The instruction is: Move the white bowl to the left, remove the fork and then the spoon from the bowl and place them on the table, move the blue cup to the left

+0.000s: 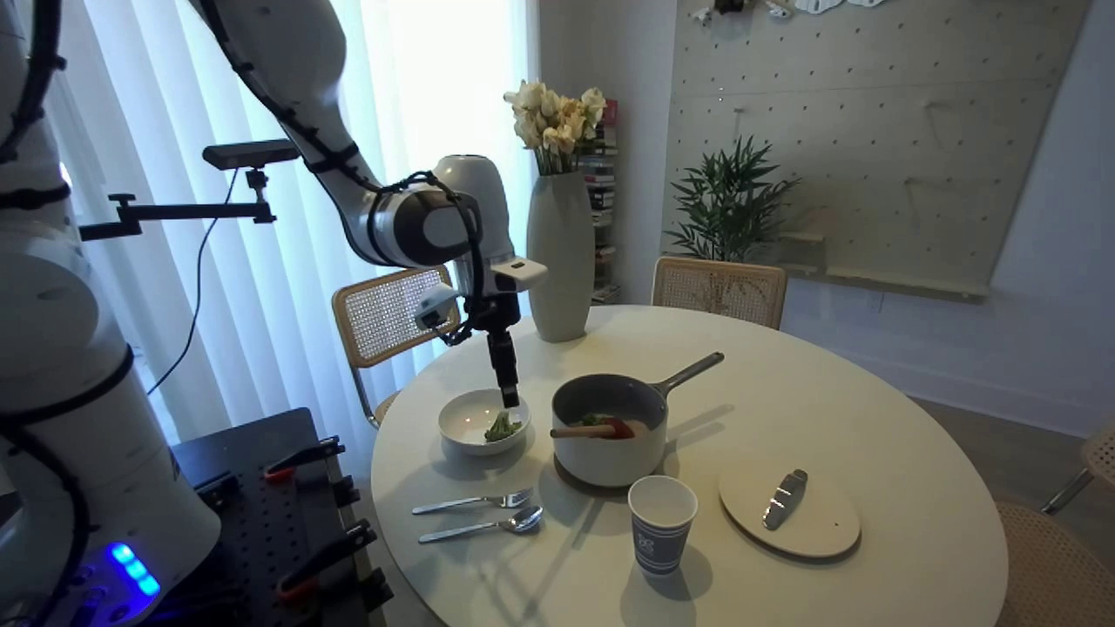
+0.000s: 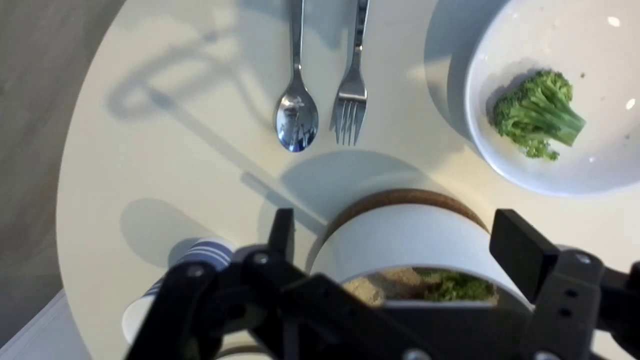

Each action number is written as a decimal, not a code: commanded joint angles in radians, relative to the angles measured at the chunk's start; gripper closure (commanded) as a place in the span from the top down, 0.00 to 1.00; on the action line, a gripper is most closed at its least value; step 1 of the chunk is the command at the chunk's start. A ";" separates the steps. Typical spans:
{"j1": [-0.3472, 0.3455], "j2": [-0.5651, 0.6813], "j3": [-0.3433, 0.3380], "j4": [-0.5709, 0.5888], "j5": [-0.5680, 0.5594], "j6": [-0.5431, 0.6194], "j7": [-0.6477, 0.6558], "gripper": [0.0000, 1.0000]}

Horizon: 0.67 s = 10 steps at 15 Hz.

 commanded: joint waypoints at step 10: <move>-0.320 0.007 0.070 0.151 -0.001 0.021 0.187 1.00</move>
